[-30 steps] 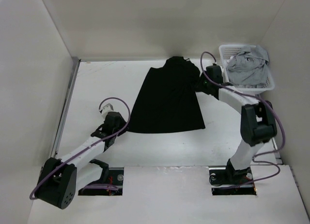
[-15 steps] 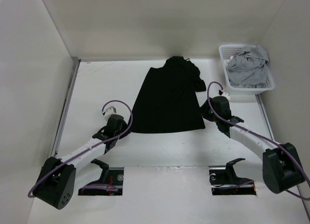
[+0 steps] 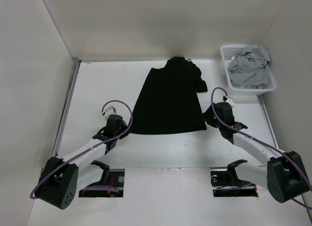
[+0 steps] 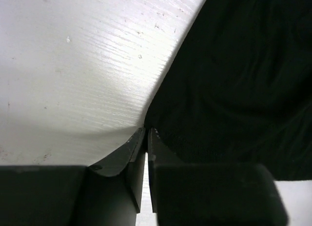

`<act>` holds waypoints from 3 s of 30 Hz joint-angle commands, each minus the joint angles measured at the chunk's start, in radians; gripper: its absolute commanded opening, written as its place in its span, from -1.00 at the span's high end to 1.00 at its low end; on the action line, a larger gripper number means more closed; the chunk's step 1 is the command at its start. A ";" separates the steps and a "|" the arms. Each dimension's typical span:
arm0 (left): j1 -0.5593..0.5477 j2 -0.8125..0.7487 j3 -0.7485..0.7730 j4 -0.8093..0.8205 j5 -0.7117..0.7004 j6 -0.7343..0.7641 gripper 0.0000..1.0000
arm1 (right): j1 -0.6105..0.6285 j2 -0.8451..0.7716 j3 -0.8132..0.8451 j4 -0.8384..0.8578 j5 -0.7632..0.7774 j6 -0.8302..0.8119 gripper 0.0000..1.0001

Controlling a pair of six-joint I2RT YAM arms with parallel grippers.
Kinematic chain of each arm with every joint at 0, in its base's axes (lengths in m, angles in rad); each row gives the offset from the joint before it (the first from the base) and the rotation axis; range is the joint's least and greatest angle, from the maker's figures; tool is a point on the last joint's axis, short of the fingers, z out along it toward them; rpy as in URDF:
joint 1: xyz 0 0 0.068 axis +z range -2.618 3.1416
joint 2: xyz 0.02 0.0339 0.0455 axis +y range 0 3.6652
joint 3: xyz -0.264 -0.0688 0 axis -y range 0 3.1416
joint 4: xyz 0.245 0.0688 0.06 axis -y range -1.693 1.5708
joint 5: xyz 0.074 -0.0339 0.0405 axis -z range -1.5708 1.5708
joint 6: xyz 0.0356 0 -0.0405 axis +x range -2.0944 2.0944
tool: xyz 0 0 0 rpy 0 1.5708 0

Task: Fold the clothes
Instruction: Flatten the tank top out

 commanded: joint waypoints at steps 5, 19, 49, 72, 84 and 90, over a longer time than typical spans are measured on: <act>0.120 -0.292 0.029 -0.105 0.018 -0.014 0.96 | 0.039 -0.062 -0.017 -0.110 0.070 0.018 -0.03; 0.232 -0.328 -0.011 -0.087 0.101 -0.028 0.95 | 0.332 0.024 -0.021 -0.179 0.046 0.191 -0.01; 0.221 -0.316 -0.008 -0.027 0.082 -0.040 0.95 | 0.364 0.064 -0.009 -0.261 0.150 0.305 0.43; 0.119 -0.550 0.459 -0.136 0.001 -0.086 1.00 | 0.640 -0.347 0.640 -0.745 0.623 0.014 1.00; 0.106 -0.420 1.098 -0.101 -0.076 0.007 1.00 | 1.103 -0.160 1.384 -0.263 1.115 -0.937 1.00; 0.120 -0.313 1.181 -0.096 -0.086 0.055 1.00 | 1.102 -0.102 1.278 0.236 1.064 -1.347 1.00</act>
